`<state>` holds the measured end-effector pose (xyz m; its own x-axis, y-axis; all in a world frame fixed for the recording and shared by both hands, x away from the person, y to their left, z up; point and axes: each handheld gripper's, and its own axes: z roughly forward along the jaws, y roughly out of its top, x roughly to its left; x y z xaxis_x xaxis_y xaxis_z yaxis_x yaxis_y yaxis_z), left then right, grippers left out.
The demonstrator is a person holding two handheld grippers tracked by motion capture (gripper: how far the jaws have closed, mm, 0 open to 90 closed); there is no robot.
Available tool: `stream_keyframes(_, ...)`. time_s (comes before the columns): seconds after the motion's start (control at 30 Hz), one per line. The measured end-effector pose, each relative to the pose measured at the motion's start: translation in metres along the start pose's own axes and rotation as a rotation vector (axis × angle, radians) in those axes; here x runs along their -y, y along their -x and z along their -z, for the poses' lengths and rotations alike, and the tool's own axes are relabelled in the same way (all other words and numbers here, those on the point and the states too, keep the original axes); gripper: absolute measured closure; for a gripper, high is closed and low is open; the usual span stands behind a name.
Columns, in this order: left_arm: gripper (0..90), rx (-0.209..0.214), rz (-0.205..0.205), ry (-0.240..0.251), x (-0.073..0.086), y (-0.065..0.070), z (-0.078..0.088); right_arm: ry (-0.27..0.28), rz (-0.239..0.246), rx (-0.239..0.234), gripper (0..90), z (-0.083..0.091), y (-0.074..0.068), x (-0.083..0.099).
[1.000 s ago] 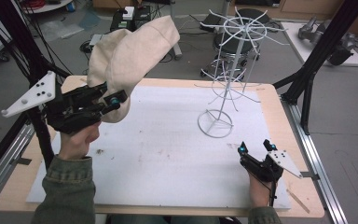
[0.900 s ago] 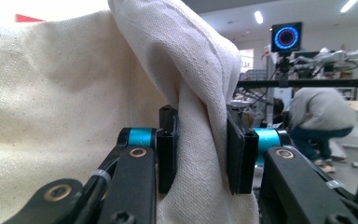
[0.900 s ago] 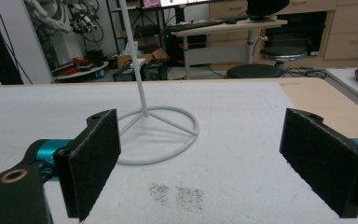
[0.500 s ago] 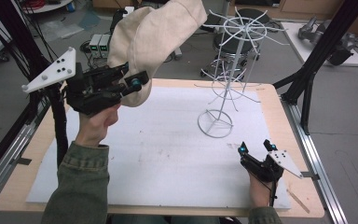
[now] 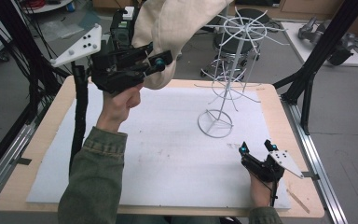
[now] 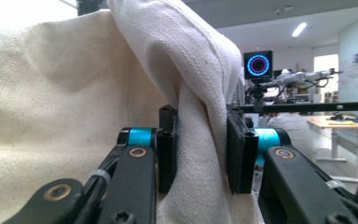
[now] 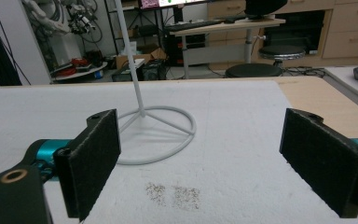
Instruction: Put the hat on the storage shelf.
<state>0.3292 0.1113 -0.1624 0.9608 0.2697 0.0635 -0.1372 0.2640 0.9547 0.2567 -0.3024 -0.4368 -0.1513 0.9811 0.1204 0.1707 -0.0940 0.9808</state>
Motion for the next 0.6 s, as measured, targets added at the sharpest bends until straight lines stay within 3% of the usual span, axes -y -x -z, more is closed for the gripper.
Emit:
stream_keyframes(0.23,69.2,-0.002,-0.019,-0.048,0.017,-0.005,-0.011,-0.002,0.003,-0.002,11.4,0.0,0.001,0.0)
stream_keyframes(0.47,68.9,-0.004,-0.003,-0.047,0.032,-0.012,-0.012,-0.001,0.009,0.002,11.4,0.001,0.001,0.0)
stream_keyframes(0.6,68.9,-0.03,0.011,-0.046,0.045,-0.019,-0.008,0.0,0.007,0.0,11.4,0.001,0.001,0.0)
